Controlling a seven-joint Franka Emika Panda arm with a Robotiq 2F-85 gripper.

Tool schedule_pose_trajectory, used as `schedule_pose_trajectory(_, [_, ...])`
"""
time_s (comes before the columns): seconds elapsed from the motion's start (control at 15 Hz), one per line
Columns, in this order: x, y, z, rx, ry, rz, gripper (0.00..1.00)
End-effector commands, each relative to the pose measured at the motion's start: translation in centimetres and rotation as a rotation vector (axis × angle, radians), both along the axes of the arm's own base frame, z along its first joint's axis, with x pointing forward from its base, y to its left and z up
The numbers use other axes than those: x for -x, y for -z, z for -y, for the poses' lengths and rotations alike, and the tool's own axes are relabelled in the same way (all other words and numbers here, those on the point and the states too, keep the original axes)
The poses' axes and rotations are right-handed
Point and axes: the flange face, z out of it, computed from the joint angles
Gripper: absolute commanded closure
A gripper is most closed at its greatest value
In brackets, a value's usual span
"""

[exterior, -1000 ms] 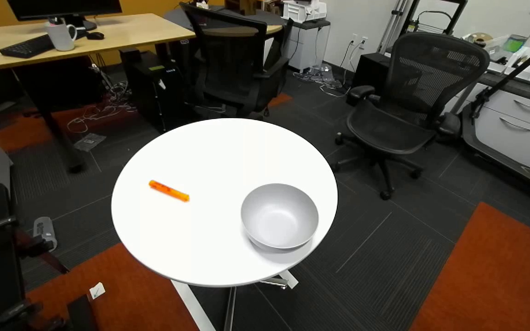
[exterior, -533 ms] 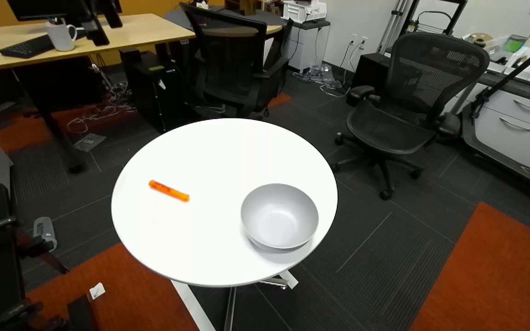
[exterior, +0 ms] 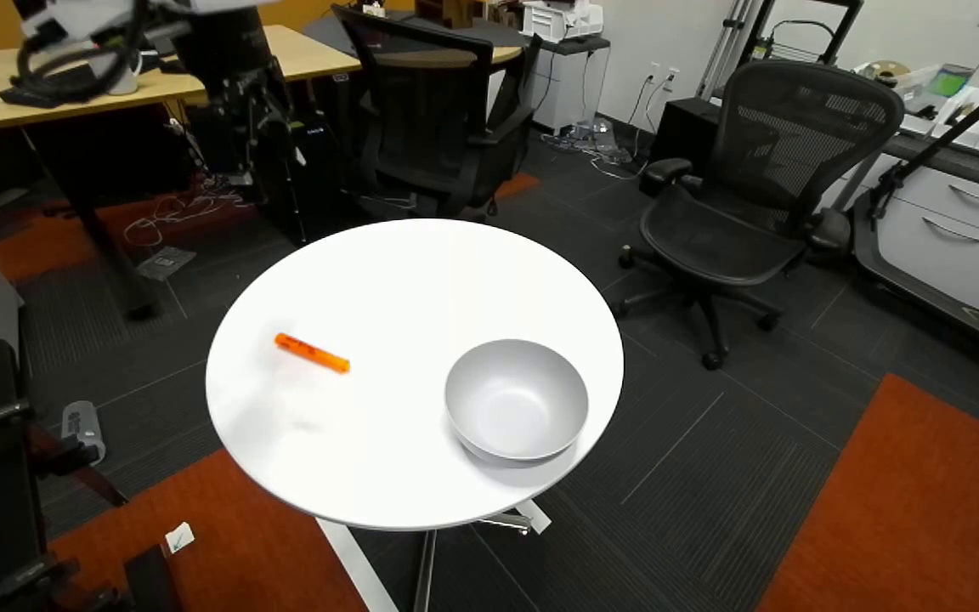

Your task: Pick up the marker and put it in the bowl

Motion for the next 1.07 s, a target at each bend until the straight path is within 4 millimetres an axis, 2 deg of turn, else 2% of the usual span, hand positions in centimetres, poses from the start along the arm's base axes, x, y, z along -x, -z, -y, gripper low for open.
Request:
schedule_pose_trajectory(0.0, [-0.7, 4.5, 1.0, -0.013, 0.047, -0.046, 0.0])
schedule_pose_trajectory(0.2, [-0.9, 8.6, 1.9, -0.043, 0.063, -0.074, 0.0])
schedule_pose_trajectory(0.47, [-1.8, 12.5, 2.8, -0.082, 0.101, -0.032, 0.0])
schedule_pose_trajectory(0.6, [-2.4, 13.8, 3.3, -0.099, 0.12, -0.015, 0.0])
schedule_pose_trajectory(1.0, [-2.5, 16.9, 5.2, -0.128, 0.208, -0.033, 0.0])
